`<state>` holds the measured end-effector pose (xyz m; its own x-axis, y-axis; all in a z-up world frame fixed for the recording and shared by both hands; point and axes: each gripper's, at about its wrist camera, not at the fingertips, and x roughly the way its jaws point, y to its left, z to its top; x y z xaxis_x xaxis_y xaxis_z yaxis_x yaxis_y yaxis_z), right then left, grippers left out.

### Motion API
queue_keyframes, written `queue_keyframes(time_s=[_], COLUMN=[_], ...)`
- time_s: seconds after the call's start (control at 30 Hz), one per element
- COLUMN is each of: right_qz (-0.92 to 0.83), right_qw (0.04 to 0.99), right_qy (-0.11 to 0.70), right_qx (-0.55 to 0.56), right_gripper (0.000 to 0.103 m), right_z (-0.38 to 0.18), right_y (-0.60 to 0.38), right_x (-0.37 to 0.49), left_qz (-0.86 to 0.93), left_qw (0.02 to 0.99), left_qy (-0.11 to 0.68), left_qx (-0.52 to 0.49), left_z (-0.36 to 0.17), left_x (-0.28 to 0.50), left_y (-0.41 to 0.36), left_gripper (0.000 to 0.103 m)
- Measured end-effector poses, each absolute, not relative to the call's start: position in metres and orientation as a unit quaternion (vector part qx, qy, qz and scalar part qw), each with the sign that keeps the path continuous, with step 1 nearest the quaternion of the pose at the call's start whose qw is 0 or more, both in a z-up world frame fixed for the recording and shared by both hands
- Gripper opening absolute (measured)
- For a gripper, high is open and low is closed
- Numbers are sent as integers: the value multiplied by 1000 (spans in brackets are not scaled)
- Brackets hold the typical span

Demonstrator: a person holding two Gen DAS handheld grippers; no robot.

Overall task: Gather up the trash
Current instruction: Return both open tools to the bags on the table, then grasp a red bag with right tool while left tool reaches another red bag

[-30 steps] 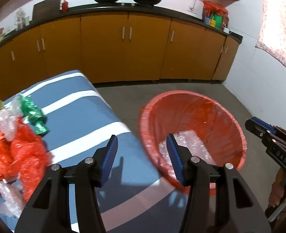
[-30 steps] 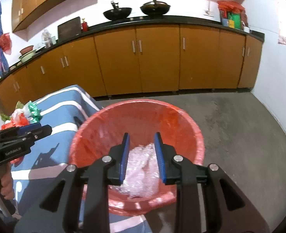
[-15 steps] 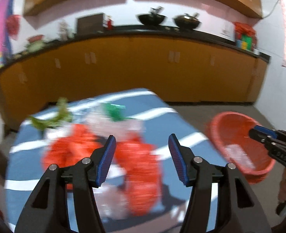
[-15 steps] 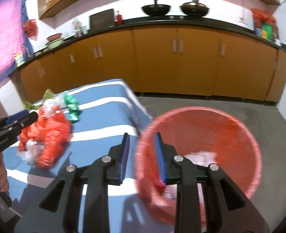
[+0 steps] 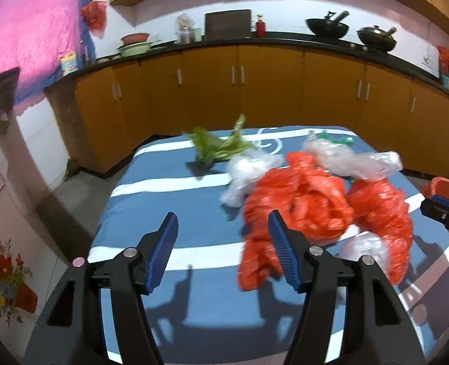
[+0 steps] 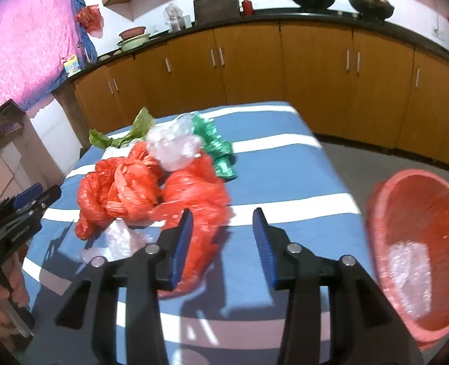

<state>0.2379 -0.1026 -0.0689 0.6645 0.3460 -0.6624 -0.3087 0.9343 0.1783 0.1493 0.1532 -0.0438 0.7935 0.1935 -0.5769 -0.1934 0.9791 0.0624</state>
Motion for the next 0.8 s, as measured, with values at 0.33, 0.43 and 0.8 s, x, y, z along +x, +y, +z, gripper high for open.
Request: queue_keyframes(time_s=[0.33, 0.43, 0.8], right_qz=[174, 172, 152], right_qw=[900, 898, 904], right_qy=[399, 405, 398], right_qx=[20, 12, -24], right_gripper=[57, 53, 11], right_z=[-93, -99, -104], right_y=[-74, -71, -83], right_x=[253, 255, 248], left_qz=[110, 106, 86], left_qw=[943, 943, 944], left_qy=[313, 314, 319], left_qx=[-20, -21, -22], left_z=[-53, -55, -55], left_x=[145, 147, 162], left_y=[174, 175, 152], left_gripper=[64, 64, 69])
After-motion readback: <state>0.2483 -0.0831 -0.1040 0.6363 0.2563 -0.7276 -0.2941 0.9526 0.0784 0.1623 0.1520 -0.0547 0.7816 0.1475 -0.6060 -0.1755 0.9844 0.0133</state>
